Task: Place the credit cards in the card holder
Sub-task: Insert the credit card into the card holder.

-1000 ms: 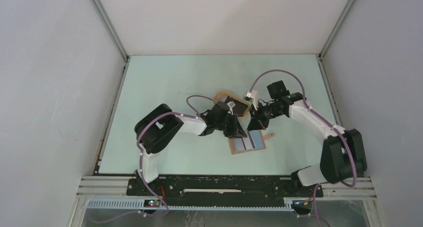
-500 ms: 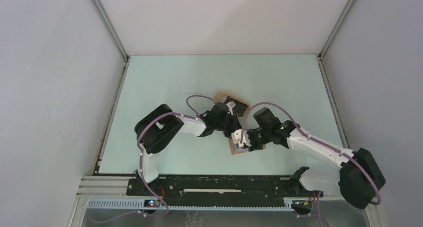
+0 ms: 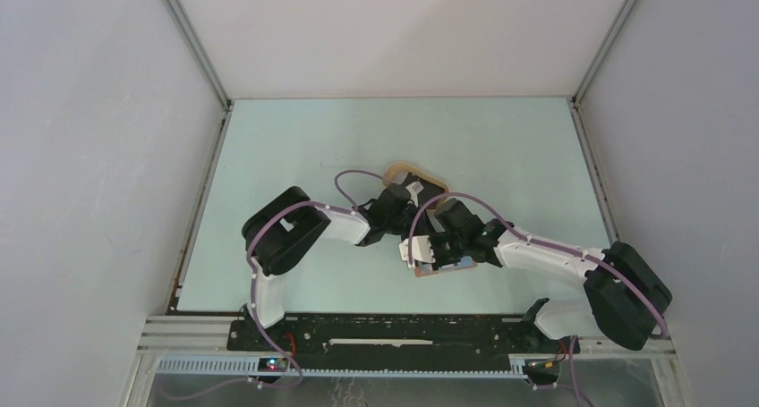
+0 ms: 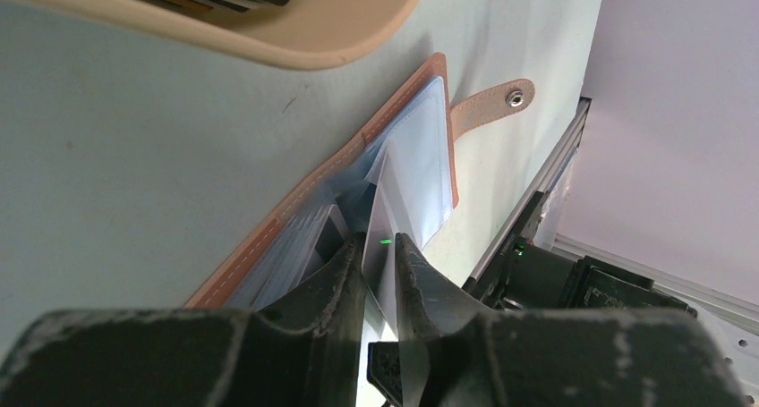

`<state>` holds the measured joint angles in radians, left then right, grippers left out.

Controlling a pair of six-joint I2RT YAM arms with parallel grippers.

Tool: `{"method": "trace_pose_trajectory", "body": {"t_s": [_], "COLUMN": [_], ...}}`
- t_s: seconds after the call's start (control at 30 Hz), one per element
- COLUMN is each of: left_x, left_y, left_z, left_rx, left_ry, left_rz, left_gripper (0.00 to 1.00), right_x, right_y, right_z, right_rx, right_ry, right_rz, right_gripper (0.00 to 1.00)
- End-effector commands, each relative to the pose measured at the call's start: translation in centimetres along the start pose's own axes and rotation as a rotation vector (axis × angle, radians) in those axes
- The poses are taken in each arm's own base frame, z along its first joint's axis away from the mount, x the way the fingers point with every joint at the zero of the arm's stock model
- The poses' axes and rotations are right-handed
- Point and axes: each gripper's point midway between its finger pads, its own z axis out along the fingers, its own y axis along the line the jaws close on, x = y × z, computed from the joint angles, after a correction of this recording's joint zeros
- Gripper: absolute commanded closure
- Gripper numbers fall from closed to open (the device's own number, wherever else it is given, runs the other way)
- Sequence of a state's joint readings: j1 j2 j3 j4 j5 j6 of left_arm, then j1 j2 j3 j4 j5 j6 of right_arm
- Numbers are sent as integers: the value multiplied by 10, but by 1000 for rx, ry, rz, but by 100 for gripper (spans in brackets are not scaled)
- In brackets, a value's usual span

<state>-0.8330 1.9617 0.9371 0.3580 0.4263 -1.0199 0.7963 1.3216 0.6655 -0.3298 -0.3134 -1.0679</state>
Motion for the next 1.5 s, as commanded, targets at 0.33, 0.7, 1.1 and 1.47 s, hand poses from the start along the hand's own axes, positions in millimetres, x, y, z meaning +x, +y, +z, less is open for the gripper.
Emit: {"method": "trace_pose_trajectory", "body": {"t_s": [0.33, 0.7, 1.1, 1.47], "left_x": [27, 27, 26, 19], "left_y": [70, 73, 75, 64], "left_z": [-2, -4, -5, -14], "left_rx": [-219, -232, -244, -198], "left_ry": [68, 65, 56, -15], "left_rz": [-19, -18, -14, 7], "left_gripper": [74, 66, 61, 58], "right_x": [14, 29, 43, 35], "right_y": [2, 6, 6, 1], "right_z": [-1, -11, -16, -29], "right_rx": [-12, -39, -47, -43], "right_ry": [78, 99, 136, 56], "right_rz": [-36, -9, 27, 122], "right_gripper": [100, 100, 100, 100]}}
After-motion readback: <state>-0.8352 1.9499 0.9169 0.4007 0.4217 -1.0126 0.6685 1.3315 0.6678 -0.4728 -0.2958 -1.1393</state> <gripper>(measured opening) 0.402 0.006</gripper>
